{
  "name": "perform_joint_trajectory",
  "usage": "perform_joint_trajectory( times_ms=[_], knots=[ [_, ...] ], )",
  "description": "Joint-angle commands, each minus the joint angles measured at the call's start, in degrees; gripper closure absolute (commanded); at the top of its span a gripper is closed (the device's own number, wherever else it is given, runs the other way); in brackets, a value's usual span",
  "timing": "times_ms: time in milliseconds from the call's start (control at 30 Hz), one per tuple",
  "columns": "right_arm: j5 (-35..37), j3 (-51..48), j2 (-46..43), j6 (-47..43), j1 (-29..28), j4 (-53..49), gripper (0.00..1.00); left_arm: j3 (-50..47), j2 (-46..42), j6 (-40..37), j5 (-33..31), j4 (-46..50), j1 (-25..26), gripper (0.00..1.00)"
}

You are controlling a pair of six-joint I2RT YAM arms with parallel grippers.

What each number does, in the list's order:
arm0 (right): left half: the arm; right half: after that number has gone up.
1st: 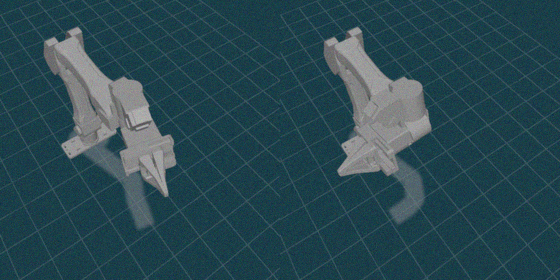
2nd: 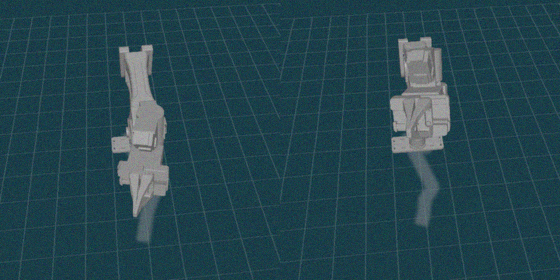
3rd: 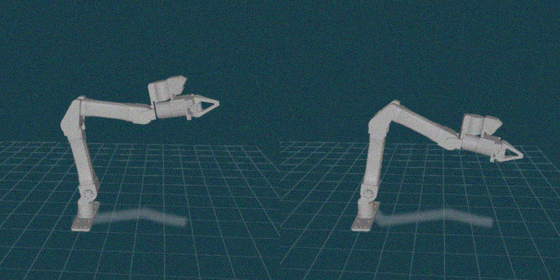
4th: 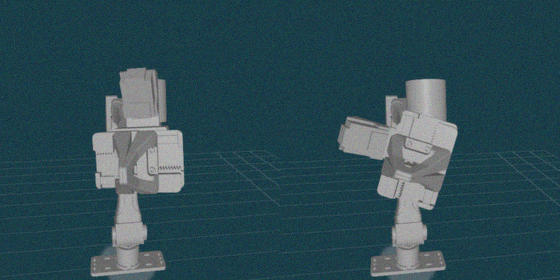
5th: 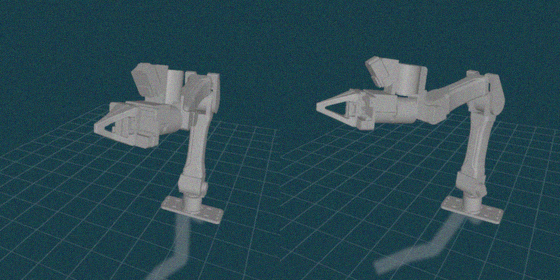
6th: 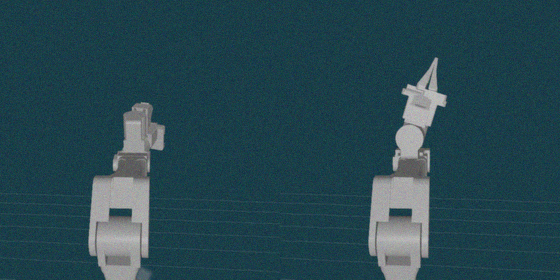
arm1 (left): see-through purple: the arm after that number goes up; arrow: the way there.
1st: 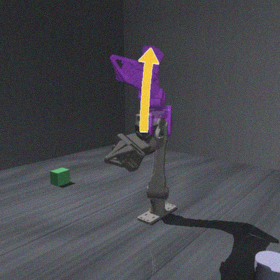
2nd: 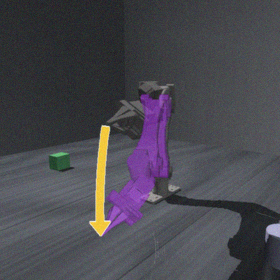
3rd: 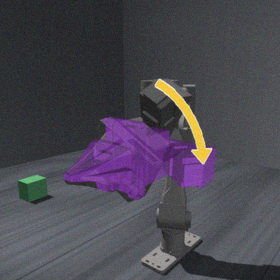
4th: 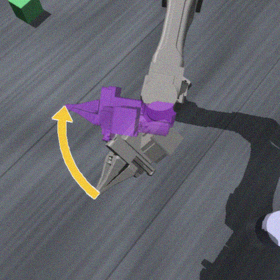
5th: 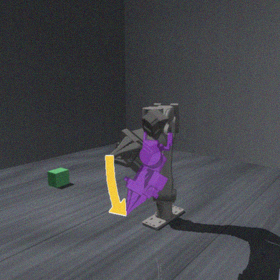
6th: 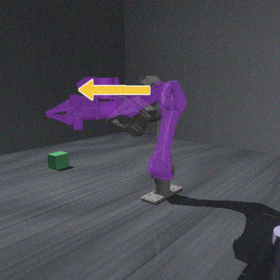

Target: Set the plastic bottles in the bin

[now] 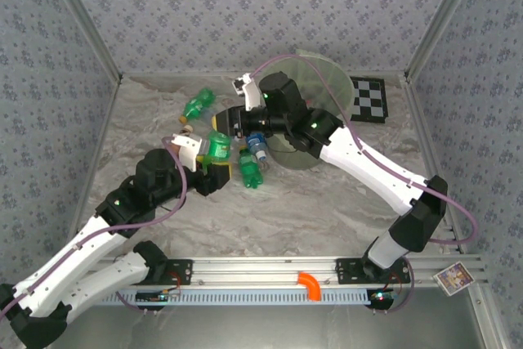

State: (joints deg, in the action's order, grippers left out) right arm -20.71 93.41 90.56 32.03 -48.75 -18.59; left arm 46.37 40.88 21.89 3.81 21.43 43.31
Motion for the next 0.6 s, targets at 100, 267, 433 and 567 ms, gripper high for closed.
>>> perform_joint_trajectory(
  times_ms=[100, 267, 433, 567],
  knots=[
    [0.5, 1.7, -0.5, -0.7, -0.6, -1.3, 0.8, 2.0, -1.5, -0.6, -0.1, -1.3, 0.5, 0.39],
    [2.6, 3.0, -3.5, -0.9, 1.2, -4.4, 0.8, 2.3, -3.0, -0.1, -2.1, -0.3, 0.5, 0.0],
    [7.0, 6.0, -8.1, -3.3, 6.7, -8.3, 0.8, 2.6, -4.8, 0.1, -4.8, 0.8, 0.5, 0.0],
    [14.3, 6.8, -13.0, -7.0, 12.2, -10.1, 0.79, 1.1, -6.4, 1.5, -6.4, 1.4, 0.5, 0.0]
  ],
)
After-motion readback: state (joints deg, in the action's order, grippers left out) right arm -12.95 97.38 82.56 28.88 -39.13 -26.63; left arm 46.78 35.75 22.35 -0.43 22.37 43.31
